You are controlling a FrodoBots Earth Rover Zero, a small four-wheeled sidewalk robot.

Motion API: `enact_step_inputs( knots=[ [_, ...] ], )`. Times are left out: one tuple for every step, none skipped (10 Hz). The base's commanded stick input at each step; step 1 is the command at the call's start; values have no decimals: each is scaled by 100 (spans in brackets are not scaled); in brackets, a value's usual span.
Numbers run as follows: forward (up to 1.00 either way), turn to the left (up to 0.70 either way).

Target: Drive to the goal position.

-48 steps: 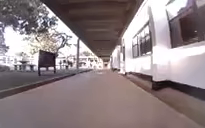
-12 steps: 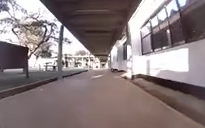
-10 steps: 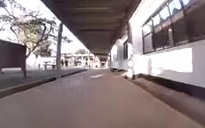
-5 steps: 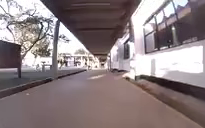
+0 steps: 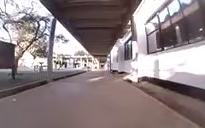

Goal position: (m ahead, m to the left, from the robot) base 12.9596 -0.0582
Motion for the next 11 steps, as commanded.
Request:
enact_step_inputs(
  knots=[
    [70, 0],
    [70, 0],
    [70, 0],
    [70, 0],
    [70, 0],
    [70, 0],
    [70, 0],
    [70, 0],
    [70, 0],
    [70, 0],
    [70, 0]
  ],
)
